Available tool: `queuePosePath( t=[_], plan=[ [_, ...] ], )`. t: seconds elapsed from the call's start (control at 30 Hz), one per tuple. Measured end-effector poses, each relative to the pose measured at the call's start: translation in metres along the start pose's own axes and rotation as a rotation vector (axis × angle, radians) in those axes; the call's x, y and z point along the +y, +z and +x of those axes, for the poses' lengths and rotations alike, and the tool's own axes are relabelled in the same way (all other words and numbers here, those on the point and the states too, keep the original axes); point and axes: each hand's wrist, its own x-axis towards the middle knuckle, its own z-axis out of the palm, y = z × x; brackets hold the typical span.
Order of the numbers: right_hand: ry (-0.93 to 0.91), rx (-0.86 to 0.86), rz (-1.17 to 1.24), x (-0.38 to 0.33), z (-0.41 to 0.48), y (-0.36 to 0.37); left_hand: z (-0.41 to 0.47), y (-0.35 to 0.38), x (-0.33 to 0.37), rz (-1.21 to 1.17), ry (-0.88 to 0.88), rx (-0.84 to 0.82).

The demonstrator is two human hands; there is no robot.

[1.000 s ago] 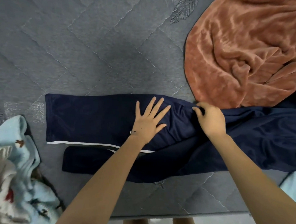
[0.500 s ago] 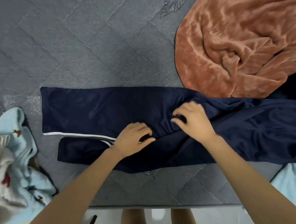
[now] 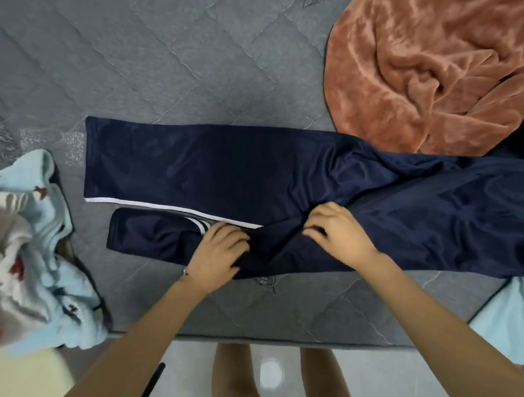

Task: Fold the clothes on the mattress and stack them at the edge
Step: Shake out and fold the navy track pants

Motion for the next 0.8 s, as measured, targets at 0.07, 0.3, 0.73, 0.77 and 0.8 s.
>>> queuePosePath(
  t=[0.07, 0.3, 0.73, 0.77, 0.8],
  plan=[
    [0.14, 0.076, 0.1, -0.001, 0.008, -0.004, 0.003, -0.012, -0.008, -0.133, -0.244, 0.097],
    [0.344, 0.409, 0.176, -0.007, 0.04, -0.028, 0.006, -0.058, -0.066, -0.122, -0.698, 0.335],
    [0.471, 0.383, -0.103, 0.002, 0.094, -0.036, -0.023, -0.123, -0.179, -0.14, -0.897, 0.391],
    [0.47, 0.396, -0.116, 0.002, 0.098, -0.036, -0.019, -0.127, -0.183, -0.1, -0.889, 0.391],
    [0.474, 0.41, -0.136, 0.002, 0.102, -0.036, -0.015, -0.131, -0.188, -0.058, -0.881, 0.374]
  ],
)
